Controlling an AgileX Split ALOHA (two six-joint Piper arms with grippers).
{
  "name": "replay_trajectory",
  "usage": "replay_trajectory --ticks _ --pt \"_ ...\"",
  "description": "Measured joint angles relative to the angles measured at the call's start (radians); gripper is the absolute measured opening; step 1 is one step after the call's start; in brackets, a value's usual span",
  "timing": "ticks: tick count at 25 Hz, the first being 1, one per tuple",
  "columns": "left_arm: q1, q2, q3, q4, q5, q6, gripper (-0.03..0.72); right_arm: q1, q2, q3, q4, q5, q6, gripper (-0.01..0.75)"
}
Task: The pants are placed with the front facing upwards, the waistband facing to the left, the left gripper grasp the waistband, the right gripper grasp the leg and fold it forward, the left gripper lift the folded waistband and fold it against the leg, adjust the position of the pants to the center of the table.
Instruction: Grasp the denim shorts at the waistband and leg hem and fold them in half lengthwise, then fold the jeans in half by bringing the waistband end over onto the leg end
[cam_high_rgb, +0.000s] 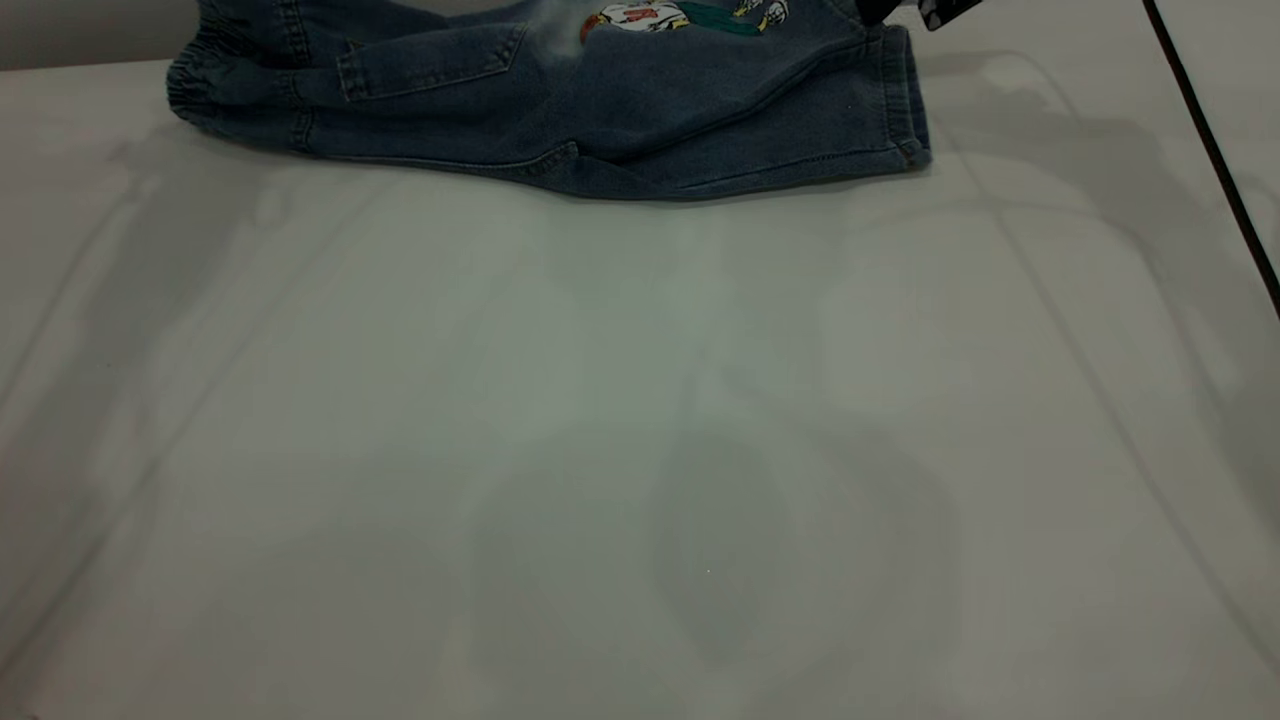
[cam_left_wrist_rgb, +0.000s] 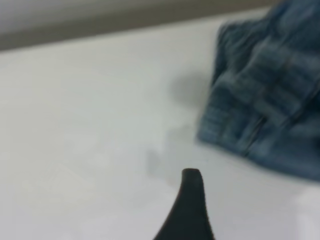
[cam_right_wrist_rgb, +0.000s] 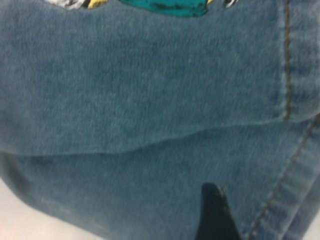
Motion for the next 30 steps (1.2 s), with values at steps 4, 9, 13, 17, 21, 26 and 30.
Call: replay_trajectory --ticks 4,9,13,17,21,26,30 --pt "0.001 0.002 0.000 0.067 0.040 -0.002 0.589 0.001 0.000 0.000 0.000 0.016 0.006 0.386" --pt "0.001 0.041 0.000 0.082 0.003 -0.003 0.589 0.002 0.000 0.000 0.000 0.022 0.006 0.386" --pt "0.001 0.095 0.000 0.131 -0.056 0.007 0.589 0.002 0.000 0.000 0.000 0.034 0.006 0.386" --pt "0.001 0.145 0.000 0.147 -0.127 -0.024 0.589 0.002 0.000 0.000 0.000 0.039 0.006 0.386" --pt "0.001 0.195 0.000 0.136 -0.188 -0.028 0.589 0.002 0.000 0.000 0.000 0.039 0.006 0.386" --pt "0.001 0.234 0.000 0.137 -0.257 -0.049 0.589 0.002 0.000 0.000 0.000 0.039 0.006 0.386" --pt "0.010 0.252 0.000 0.133 -0.304 -0.074 0.589 0.002 0.000 0.000 0.000 0.039 0.005 0.386"
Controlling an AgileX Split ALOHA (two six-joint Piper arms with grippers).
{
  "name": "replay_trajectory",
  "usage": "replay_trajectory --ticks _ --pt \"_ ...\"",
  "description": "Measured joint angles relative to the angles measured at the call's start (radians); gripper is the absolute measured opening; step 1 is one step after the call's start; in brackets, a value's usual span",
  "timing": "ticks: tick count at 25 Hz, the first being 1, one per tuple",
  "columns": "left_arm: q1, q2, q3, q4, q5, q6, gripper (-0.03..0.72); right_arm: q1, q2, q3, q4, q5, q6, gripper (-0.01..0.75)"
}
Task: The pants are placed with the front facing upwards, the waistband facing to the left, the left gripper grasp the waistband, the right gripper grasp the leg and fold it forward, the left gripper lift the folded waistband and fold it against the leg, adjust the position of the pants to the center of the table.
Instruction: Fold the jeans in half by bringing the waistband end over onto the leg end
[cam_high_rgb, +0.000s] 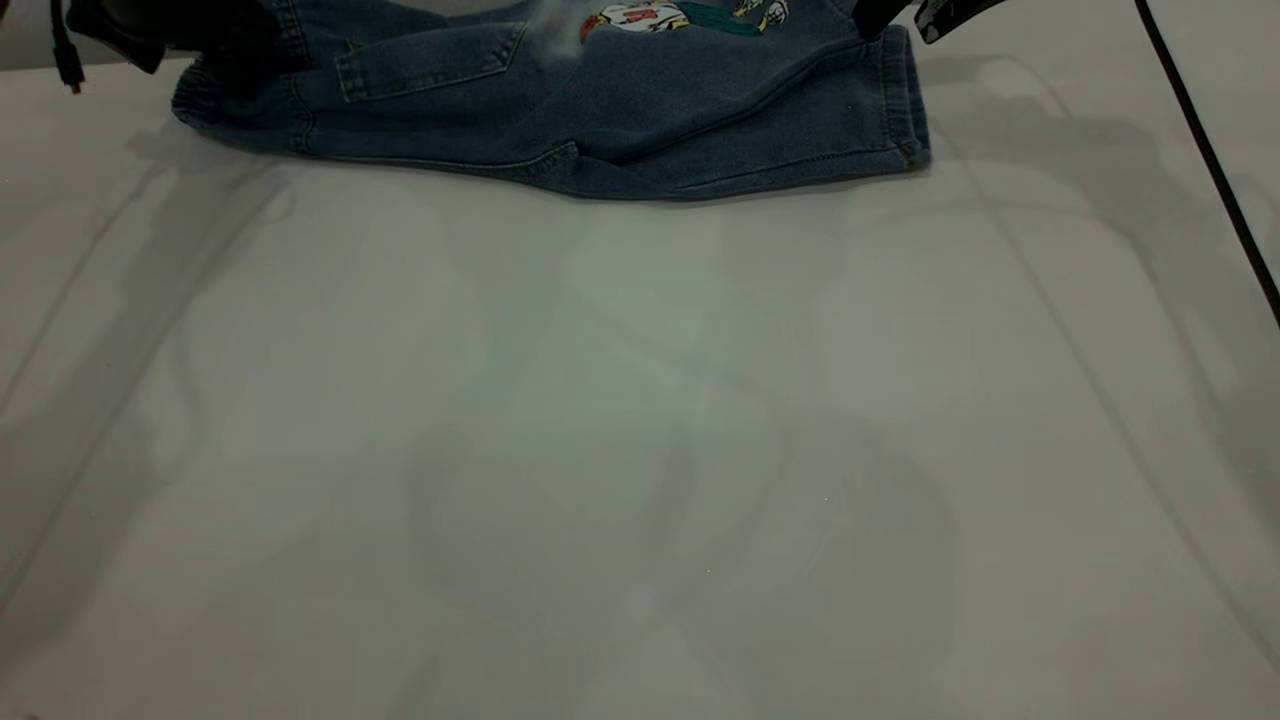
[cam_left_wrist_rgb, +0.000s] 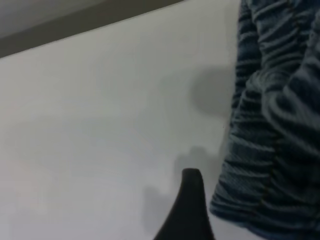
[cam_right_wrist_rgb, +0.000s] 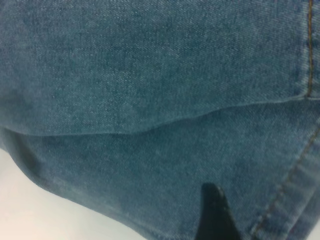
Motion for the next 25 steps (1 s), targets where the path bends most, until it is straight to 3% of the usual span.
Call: replay_trajectory --ticks 5,12,19,25 --pt "0.024 0.002 0.000 -0.004 -0.034 -0.142 0.589 0.000 0.000 0.000 0.000 -0.001 0.000 0.386" --pt "0.070 -0.041 0.000 -0.027 0.086 -0.259 0.585 0.000 0.001 0.000 0.000 -0.009 0.001 0.386" --pt "0.102 -0.084 -0.090 -0.212 0.204 -0.069 0.541 0.000 0.001 0.000 0.000 -0.011 0.001 0.386" --pt "0.201 -0.084 -0.221 -0.520 0.328 0.169 0.486 0.000 0.001 0.000 0.001 0.000 0.003 0.386"
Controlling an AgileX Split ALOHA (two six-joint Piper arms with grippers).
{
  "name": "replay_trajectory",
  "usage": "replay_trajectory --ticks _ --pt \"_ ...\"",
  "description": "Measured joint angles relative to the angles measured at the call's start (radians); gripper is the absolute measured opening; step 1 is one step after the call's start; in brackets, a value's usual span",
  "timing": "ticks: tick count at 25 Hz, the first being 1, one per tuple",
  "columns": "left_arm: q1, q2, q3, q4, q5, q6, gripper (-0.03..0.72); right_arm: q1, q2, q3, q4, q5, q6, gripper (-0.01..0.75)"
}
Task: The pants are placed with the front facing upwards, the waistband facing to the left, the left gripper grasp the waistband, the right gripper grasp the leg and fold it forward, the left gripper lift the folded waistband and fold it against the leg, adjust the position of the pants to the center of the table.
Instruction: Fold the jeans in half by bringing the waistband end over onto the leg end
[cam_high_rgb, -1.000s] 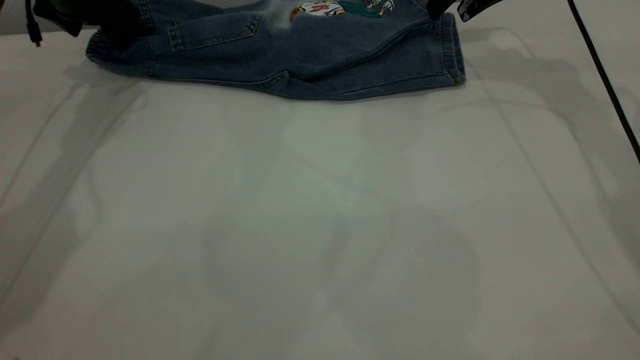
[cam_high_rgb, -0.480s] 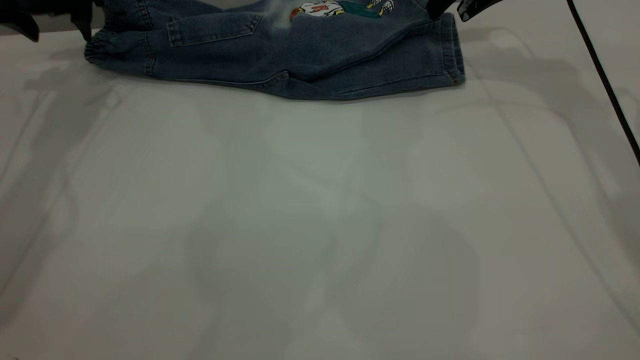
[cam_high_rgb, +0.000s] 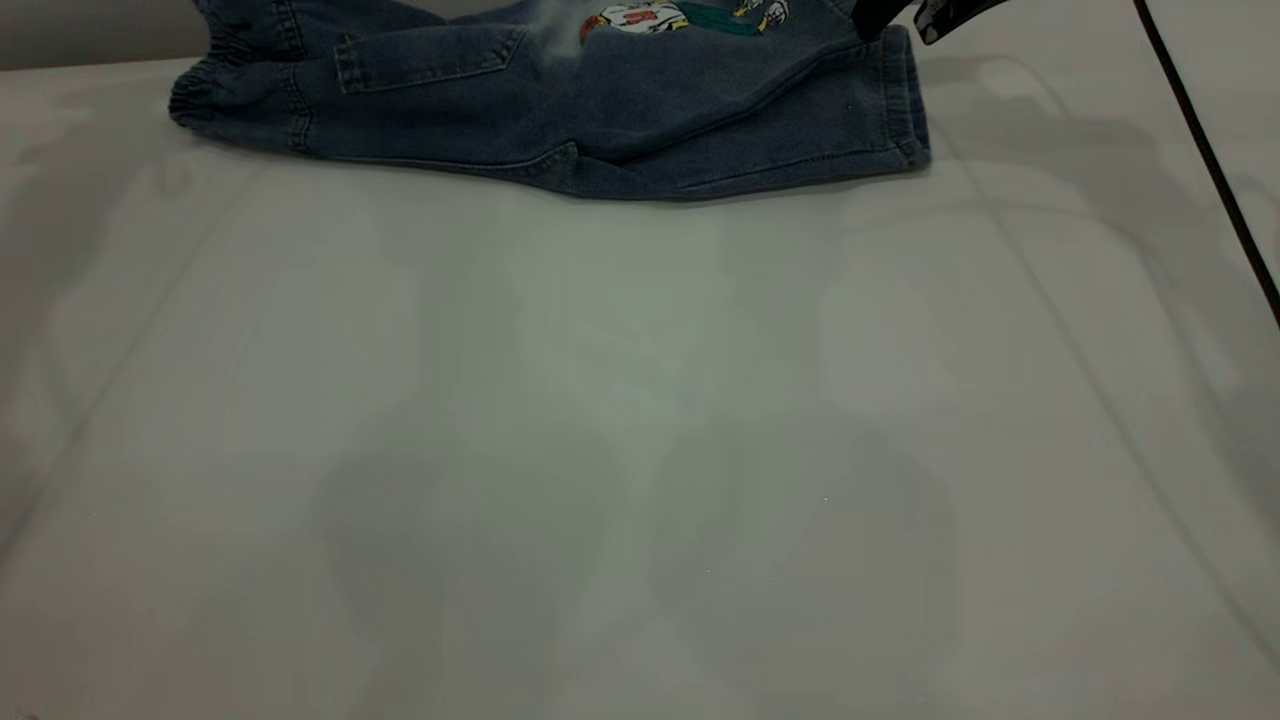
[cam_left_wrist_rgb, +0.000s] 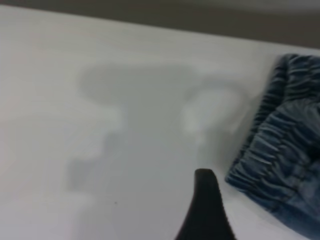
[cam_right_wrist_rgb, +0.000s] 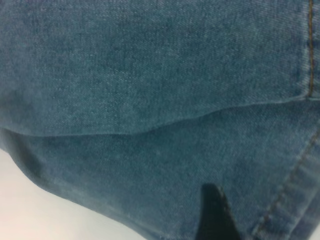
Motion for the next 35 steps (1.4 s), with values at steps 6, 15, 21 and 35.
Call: replay_trajectory --ticks 6,15,21,35 --pt "0.042 0.058 0.002 -0.231 0.012 0.191 0.468 0.000 0.000 0.000 0.002 0.001 0.016 0.386" --pt "0.028 0.149 0.003 -0.237 -0.128 0.206 0.467 0.000 0.000 0.000 0.004 0.008 0.025 0.386" --pt "0.019 0.181 0.002 -0.243 -0.181 0.205 0.467 0.000 0.000 0.000 0.004 0.004 0.025 0.386" --pt "0.006 0.259 0.001 -0.410 -0.215 0.205 0.467 0.000 0.000 0.000 0.008 0.003 0.025 0.386"
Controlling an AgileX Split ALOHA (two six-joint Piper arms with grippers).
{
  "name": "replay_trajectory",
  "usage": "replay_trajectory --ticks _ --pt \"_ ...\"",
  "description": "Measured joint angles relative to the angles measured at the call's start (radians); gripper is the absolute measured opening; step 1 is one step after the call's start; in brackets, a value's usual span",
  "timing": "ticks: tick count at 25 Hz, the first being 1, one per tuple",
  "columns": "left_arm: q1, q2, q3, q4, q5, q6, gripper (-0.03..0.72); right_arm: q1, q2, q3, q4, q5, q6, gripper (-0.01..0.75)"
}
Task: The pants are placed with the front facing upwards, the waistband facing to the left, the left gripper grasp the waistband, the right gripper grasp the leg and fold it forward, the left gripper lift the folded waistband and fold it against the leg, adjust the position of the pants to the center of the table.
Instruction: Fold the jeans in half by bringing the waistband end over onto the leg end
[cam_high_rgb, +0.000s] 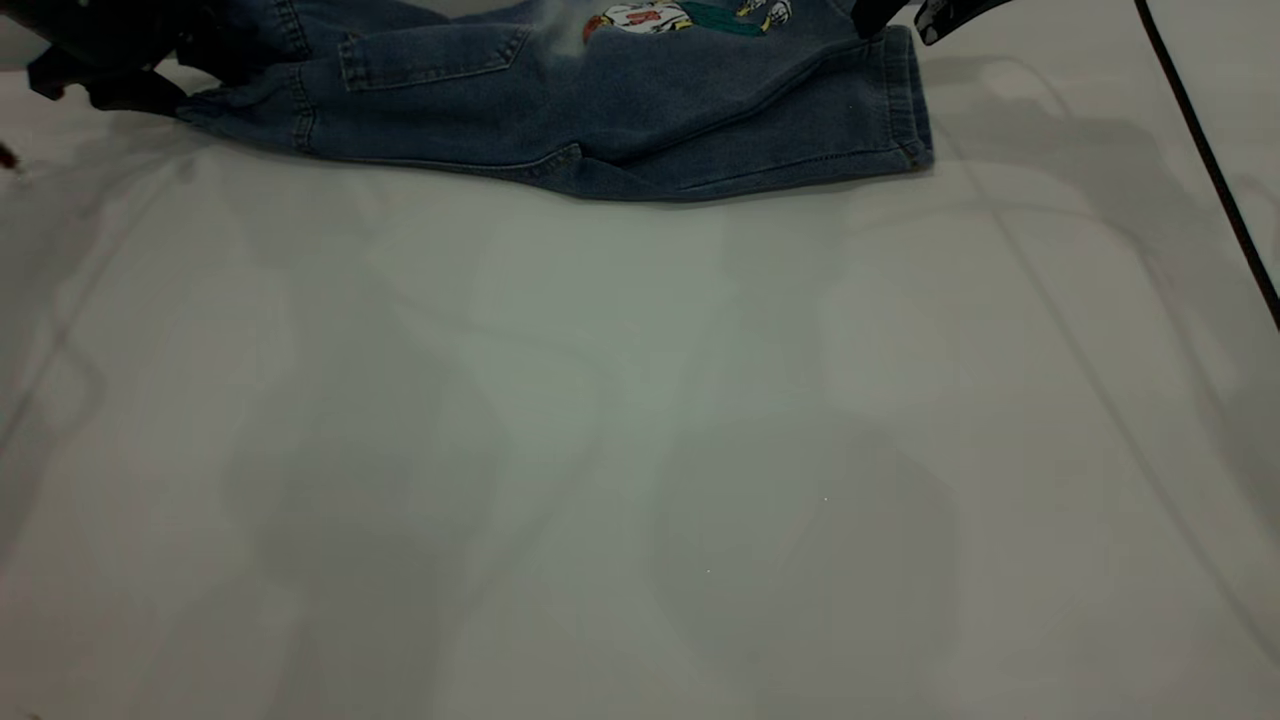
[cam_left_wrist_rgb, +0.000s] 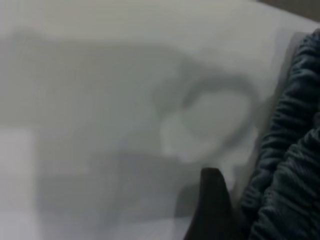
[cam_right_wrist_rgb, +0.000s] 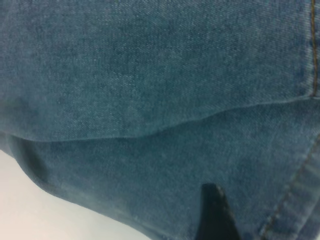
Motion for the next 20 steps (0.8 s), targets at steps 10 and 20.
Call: replay_trajectory --ticks 10,20 --pt "-0.001 0.013 0.000 -0.144 0.021 0.030 0.281 0.000 0.000 0.000 0.055 -0.040 0.000 0.386" --pt "-0.001 0.013 -0.039 -0.197 0.143 0.075 0.066 0.008 0.000 0.000 0.212 -0.188 -0.009 0.386"
